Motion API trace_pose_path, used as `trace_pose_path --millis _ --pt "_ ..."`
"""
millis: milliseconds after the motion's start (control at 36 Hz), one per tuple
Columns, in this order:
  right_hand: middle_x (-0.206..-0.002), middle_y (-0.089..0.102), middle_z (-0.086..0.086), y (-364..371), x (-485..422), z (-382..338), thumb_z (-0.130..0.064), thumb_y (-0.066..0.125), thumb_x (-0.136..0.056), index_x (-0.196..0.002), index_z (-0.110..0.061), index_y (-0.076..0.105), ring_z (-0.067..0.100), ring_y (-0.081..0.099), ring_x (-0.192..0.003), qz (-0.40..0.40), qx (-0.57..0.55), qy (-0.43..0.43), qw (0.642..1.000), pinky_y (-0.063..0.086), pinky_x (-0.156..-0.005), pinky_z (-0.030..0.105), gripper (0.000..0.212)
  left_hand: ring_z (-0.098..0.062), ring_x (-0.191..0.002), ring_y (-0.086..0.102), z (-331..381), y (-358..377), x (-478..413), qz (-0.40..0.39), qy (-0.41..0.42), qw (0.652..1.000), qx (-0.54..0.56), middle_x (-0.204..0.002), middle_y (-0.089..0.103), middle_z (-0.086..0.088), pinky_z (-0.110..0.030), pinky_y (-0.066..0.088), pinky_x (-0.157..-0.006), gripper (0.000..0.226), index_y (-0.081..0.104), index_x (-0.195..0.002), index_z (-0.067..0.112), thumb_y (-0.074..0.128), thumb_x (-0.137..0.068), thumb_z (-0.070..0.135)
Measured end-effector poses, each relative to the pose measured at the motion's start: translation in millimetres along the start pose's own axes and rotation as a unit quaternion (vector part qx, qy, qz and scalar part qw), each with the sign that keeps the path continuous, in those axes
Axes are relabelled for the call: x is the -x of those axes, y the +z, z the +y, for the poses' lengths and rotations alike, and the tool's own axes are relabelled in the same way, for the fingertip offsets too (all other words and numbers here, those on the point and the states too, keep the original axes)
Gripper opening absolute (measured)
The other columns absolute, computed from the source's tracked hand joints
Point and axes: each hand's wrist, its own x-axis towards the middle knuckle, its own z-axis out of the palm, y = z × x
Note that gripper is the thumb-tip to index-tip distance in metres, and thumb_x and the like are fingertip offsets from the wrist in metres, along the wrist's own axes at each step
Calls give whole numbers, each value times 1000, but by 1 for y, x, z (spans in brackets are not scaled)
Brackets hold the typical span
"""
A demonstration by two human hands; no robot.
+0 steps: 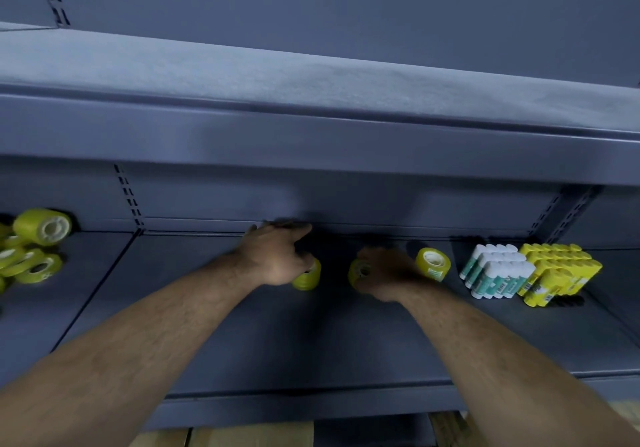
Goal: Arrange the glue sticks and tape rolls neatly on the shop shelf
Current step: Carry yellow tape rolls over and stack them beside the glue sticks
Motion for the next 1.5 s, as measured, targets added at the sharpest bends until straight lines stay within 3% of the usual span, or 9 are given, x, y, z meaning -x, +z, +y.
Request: trace_pose_path --millis 167,361,472,639,694,833,1000,1222,1500 --pt "-123 62 3 -3 -2 -2 -37 74 -77 -125 -26 57 24 61 -108 -15 4 2 1000 50 -78 28 52 -20 -148 27 -2 2 5 -14 -10 1000 -5 -161 29 8 -41 22 -120 80 27 -154 38 41 -79 63" --pt "-140 56 0 -5 -7 -5 -33 77 -71 -141 -35 51 24 55 -124 -45 25 -19 998 50 -98 32 74 -20 -148 26 -7 3 7 -10 -16 1000 -1 -160 31 7 -43 22 -121 80 28 -154 37 43 -80 64" --pt "-123 64 0 -5 -11 -8 -28 77 -65 -124 -33 62 23 62 -109 -45 27 -25 998 55 -87 32 61 -20 -148 27 -9 1 9 -8 -18 1000 2 -160 32 7 -43 23 -120 87 28 -154 38 36 -71 65" --pt "-110 65 -1 -6 -14 -14 -28 76 -60 -102 -30 63 22 63 -101 -49 47 -18 998 55 -81 31 44 -21 -147 29 -15 -1 16 -3 -21 1000 8 -160 32 4 -40 23 -120 82 28 -154 37 41 -77 62" --pt "-113 63 1 -6 -13 -15 -25 78 -64 -108 -26 62 23 61 -104 -55 55 -16 997 55 -83 32 47 -21 -147 28 -20 -1 17 -4 -20 1000 7 -160 33 4 -40 23 -120 79 27 -154 36 44 -81 60" --pt "-150 44 3 -11 -6 -24 -44 80 -67 -149 -25 40 26 45 -134 -69 51 -8 996 45 -105 37 93 -16 -151 18 -35 -2 19 2 -4 1000 -5 -164 21 7 -39 17 -122 78 22 -156 34 43 -86 60" --pt "-165 22 -1 -15 8 -59 -73 59 -75 -156 -32 29 22 22 -150 6 82 -36 996 30 -118 38 96 -16 -153 -2 -52 -7 29 -7 -6 1000 -29 -167 0 1 -38 0 -123 76 8 -159 33 40 -94 55" --pt "-167 15 -7 -3 17 -129 -66 54 -88 -156 -33 29 15 14 -152 51 44 -95 993 23 -121 34 80 -12 -152 -7 -87 -20 79 0 -61 998 -15 -166 -7 7 -36 -5 -123 74 -3 -159 30 31 -97 52" --pt "-165 19 -8 32 30 -214 -60 56 -91 -155 -30 34 14 18 -151 12 -17 -244 970 24 -120 31 74 -18 -153 -3 -143 -30 199 44 -211 976 -36 -167 5 2 -43 -3 -123 69 6 -160 27 27 -98 50"
